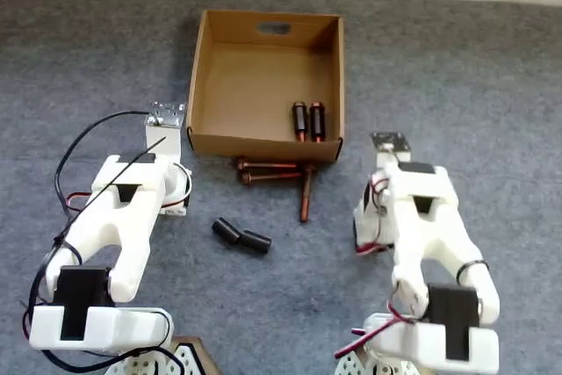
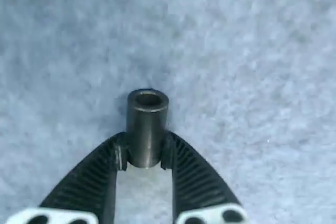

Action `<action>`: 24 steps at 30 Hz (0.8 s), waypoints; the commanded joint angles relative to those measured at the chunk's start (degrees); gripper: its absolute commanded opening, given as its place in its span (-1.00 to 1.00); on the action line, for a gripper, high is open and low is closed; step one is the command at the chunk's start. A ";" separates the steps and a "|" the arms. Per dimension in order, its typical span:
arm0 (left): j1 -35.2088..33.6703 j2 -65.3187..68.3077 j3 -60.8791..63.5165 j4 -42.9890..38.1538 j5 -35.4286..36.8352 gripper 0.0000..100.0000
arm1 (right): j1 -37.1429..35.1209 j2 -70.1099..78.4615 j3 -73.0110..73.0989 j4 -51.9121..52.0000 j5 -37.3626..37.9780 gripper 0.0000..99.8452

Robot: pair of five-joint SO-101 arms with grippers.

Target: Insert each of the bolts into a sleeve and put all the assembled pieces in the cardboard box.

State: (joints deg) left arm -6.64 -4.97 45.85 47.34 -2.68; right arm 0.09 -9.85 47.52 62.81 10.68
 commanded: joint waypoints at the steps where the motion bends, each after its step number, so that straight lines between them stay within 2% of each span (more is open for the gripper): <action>1: 1.01 0.04 -0.22 -0.70 -0.18 -0.94 | 0.75 -10.33 6.64 0.31 3.08 -0.98; 7: 1.01 0.04 -0.22 -0.70 -0.18 -0.94 | 0.66 -30.11 16.48 0.75 5.36 -0.94; 13: 1.01 0.04 -0.22 -0.70 -0.18 -0.94 | 0.66 -34.07 20.79 0.75 8.88 -0.48; 20: 1.01 0.04 -0.13 -0.70 -0.18 -0.94 | -0.31 -33.80 16.92 5.93 8.79 -0.49; 24: 1.01 0.04 -0.13 -0.70 -0.18 -0.94 | -1.10 -28.26 10.59 8.04 8.97 -0.50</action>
State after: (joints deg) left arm -6.64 -4.97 45.85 47.34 -2.68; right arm 0.09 -41.32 63.69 69.23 18.77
